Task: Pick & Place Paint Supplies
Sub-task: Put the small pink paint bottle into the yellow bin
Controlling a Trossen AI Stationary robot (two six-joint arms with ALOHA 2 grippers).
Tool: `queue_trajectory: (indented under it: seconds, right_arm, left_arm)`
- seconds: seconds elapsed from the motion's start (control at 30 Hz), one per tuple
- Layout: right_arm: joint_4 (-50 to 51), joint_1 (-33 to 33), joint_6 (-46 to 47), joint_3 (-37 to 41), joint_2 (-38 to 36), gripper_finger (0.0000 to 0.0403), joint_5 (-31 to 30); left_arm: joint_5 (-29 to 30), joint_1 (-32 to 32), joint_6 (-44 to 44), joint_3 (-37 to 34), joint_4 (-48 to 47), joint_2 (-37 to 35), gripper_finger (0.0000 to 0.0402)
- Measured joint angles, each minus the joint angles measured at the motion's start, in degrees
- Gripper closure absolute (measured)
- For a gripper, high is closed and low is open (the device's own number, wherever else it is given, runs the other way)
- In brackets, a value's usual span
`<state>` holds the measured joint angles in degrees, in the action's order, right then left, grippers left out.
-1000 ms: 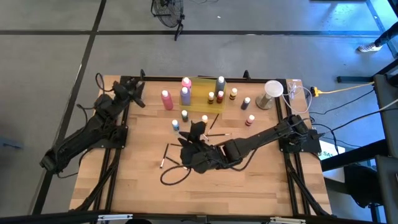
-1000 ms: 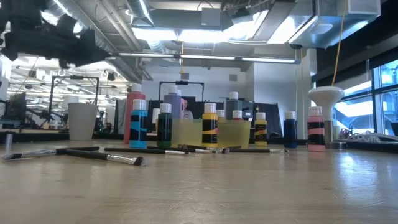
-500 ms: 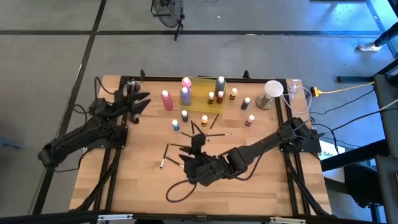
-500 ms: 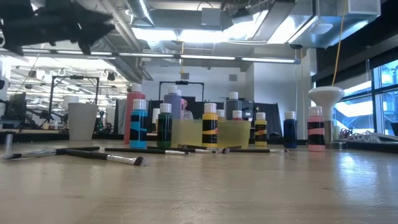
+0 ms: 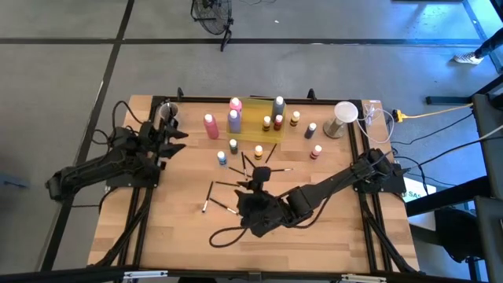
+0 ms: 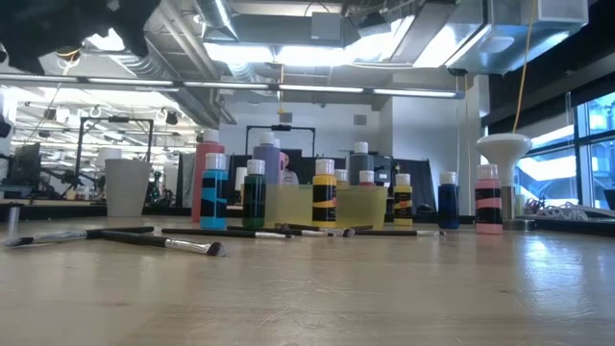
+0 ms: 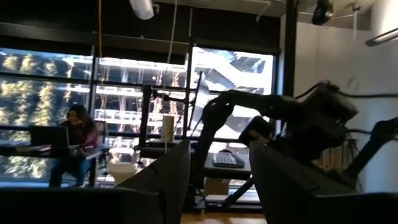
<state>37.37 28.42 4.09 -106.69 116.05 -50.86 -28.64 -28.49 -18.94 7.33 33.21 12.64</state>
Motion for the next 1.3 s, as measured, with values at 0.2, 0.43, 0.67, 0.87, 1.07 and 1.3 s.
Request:
queue_trajectory:
  seconds: [0.2, 0.43, 0.67, 0.87, 1.07, 1.3]
  right_arm:
    - [9.5, 0.1, 7.4, 0.0, 0.0, 0.0272, 0.8]
    - [22.4, 0.4, 28.5, 0.0, -2.4, 0.0272, -0.4]
    - [46.8, -1.5, 60.9, 0.0, -10.6, 0.0272, 9.3]
    - [50.5, -5.6, 61.7, 1.7, -15.7, 0.0268, 23.1]
    - [52.5, -10.0, 55.1, 1.9, -16.2, 0.0252, 26.3]
    - [52.6, -19.1, 52.3, 2.1, -16.7, 0.0232, 33.3]
  left_arm:
    - [-0.1, 4.9, 2.8, 3.1, -1.9, 0.0, 0.0240]
    - [1.1, 8.7, 5.5, 9.3, -11.2, 1.5, 0.0240]
    - [9.3, 11.0, 10.4, 13.1, -19.3, 3.7, 0.0240]
    - [10.6, 11.2, 8.8, 17.1, -28.6, 5.6, 0.0240]
    - [10.6, 11.2, 6.8, 17.1, -29.9, 6.3, 0.0240]
    - [10.6, 11.2, 7.7, 17.1, -29.7, 6.3, 0.0240]
